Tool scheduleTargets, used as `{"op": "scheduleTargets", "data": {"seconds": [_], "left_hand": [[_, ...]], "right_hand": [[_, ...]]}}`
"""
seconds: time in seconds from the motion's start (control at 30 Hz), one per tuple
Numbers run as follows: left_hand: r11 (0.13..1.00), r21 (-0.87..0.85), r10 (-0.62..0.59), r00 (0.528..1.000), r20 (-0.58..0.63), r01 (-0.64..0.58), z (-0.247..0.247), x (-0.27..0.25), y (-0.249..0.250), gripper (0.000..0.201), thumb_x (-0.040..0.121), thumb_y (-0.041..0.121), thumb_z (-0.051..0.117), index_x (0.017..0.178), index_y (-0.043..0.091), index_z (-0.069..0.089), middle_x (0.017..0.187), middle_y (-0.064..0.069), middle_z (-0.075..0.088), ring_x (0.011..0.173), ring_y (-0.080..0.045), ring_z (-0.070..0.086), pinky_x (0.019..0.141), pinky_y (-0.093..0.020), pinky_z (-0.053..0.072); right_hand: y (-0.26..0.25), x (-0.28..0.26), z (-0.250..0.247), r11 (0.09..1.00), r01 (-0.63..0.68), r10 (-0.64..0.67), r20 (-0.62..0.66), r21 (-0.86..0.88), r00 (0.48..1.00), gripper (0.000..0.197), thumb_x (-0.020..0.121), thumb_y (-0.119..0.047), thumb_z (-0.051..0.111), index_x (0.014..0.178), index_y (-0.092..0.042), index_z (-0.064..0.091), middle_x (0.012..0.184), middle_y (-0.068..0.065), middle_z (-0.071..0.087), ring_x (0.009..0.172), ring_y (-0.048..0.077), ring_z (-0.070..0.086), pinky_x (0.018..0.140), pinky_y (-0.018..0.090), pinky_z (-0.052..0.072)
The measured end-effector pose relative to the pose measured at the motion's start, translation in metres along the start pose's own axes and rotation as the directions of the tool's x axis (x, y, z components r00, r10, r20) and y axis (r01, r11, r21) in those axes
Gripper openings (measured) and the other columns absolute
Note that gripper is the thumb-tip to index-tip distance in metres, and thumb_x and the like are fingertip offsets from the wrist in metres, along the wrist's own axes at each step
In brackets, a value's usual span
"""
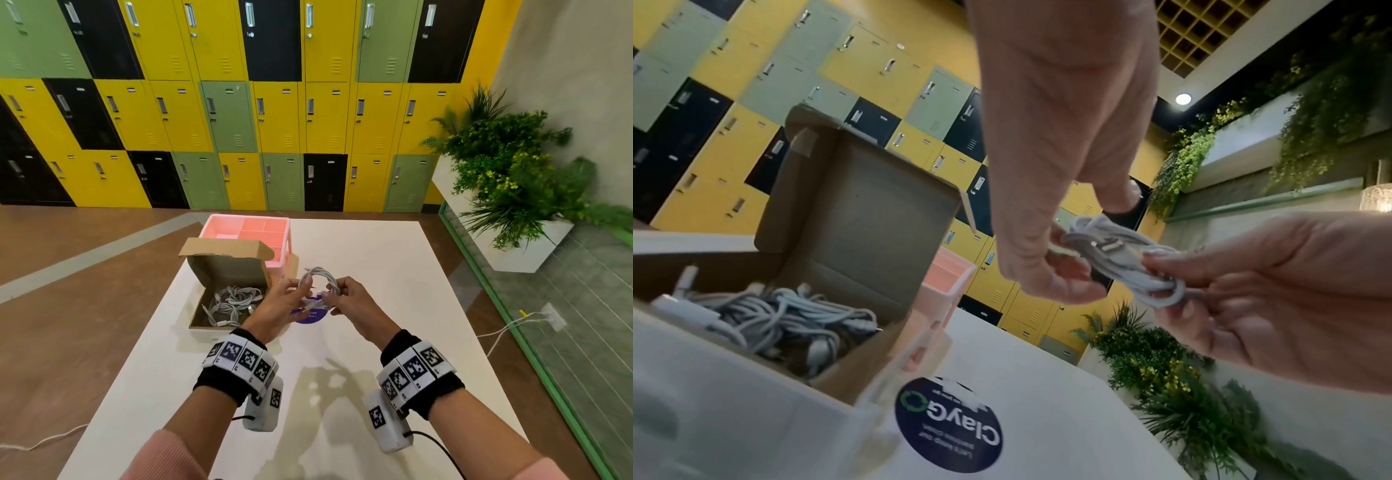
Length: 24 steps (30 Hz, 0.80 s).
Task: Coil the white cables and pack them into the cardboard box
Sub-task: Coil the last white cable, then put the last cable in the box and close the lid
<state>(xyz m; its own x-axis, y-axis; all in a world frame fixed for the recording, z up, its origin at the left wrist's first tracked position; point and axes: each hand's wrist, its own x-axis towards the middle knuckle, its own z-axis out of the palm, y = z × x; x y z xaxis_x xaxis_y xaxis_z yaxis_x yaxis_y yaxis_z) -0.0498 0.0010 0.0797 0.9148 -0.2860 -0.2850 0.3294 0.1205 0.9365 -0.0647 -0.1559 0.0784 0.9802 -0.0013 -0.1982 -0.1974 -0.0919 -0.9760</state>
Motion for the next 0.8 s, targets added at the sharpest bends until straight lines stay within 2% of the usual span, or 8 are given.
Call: {"op": "scheduleTargets", "data": {"seconds": [0.07,0.2,0.37,0.5,0.57,0.67,0.73,0.8], "left_hand": [[0.999,0.047,-0.017,0.999,0.03,0.015,-0.006,-0.002,-0.001,0.045,0.088,0.025,0.064,0.125,0.003,0.048,0.113,-0.015,0.065,0.096,-0.023,0.068,0.07,-0.027,0.057],[0.997,0.071,-0.013,0.999,0.032,0.01,-0.023,-0.006,-0.006,0.039,0.088,0.004,0.063,0.124,0.003,0.048,0.102,-0.017,0.065,0.088,-0.024,0.068,0.069,-0.025,0.058],[0.978,0.209,-0.035,0.998,0.042,0.026,-0.057,-0.011,-0.012,0.035,0.089,0.0,0.061,0.122,0.002,0.05,0.095,-0.017,0.064,0.083,-0.022,0.066,0.076,-0.028,0.057],[0.955,0.291,-0.073,0.997,0.032,0.061,-0.091,-0.015,-0.015,0.036,0.086,-0.003,0.063,0.121,-0.002,0.053,0.098,-0.022,0.066,0.084,-0.025,0.068,0.075,-0.028,0.058],[0.952,0.293,-0.078,0.996,-0.031,0.084,-0.105,-0.015,-0.018,0.034,0.086,-0.002,0.064,0.118,-0.005,0.053,0.096,-0.023,0.064,0.082,-0.024,0.067,0.071,-0.025,0.058],[0.955,0.277,-0.063,0.985,-0.163,0.107,-0.13,-0.012,-0.024,0.031,0.086,-0.001,0.065,0.113,-0.007,0.05,0.095,-0.023,0.057,0.079,-0.022,0.062,0.065,-0.022,0.057],[0.956,0.268,-0.054,0.972,-0.229,0.116,-0.148,-0.008,-0.026,0.027,0.086,-0.002,0.065,0.108,-0.007,0.05,0.094,-0.022,0.056,0.077,-0.022,0.061,0.062,-0.021,0.056],[0.96,0.254,-0.041,0.957,-0.287,0.117,-0.162,-0.004,-0.026,0.02,0.085,-0.003,0.066,0.098,-0.001,0.051,0.088,-0.018,0.058,0.074,-0.022,0.061,0.06,-0.021,0.055]], "right_hand": [[0.005,0.003,0.007,1.0,-0.002,0.003,-0.033,0.024,0.999,0.022,0.087,-0.01,0.068,0.097,-0.008,0.049,0.091,0.007,0.055,0.078,0.015,0.057,0.063,0.018,0.048],[0.011,0.006,0.022,1.0,-0.025,0.026,-0.024,0.01,0.999,0.033,0.08,-0.013,0.075,0.102,-0.005,0.052,0.09,0.005,0.057,0.083,0.019,0.059,0.069,0.024,0.052],[0.012,0.008,0.047,0.999,-0.035,0.034,-0.041,-0.03,0.999,0.015,0.087,-0.015,0.068,0.085,-0.014,0.053,0.092,0.004,0.059,0.084,0.02,0.059,0.064,0.022,0.05],[0.017,0.014,0.07,0.99,-0.096,0.095,-0.012,-0.104,0.995,0.014,0.087,-0.009,0.066,0.085,-0.012,0.053,0.083,0.005,0.06,0.07,0.015,0.059,0.062,0.022,0.049],[0.021,0.017,0.084,0.985,-0.131,0.132,-0.002,-0.11,0.991,0.016,0.086,-0.007,0.067,0.093,-0.007,0.053,0.079,0.007,0.06,0.066,0.014,0.059,0.065,0.024,0.051],[0.025,0.023,0.108,0.983,-0.151,0.151,-0.006,-0.105,0.989,0.015,0.084,-0.001,0.066,0.093,-0.005,0.054,0.075,0.005,0.058,0.064,0.014,0.059,0.065,0.023,0.053],[0.024,0.03,0.125,0.982,-0.156,0.157,0.002,-0.106,0.988,0.014,0.084,0.002,0.065,0.094,-0.003,0.057,0.079,0.007,0.061,0.071,0.018,0.063,0.073,0.028,0.058],[0.023,0.038,0.14,0.979,-0.159,0.16,-0.004,-0.13,0.987,0.015,0.084,0.002,0.065,0.098,-0.001,0.061,0.088,0.011,0.064,0.086,0.025,0.067,0.085,0.037,0.057]]}}
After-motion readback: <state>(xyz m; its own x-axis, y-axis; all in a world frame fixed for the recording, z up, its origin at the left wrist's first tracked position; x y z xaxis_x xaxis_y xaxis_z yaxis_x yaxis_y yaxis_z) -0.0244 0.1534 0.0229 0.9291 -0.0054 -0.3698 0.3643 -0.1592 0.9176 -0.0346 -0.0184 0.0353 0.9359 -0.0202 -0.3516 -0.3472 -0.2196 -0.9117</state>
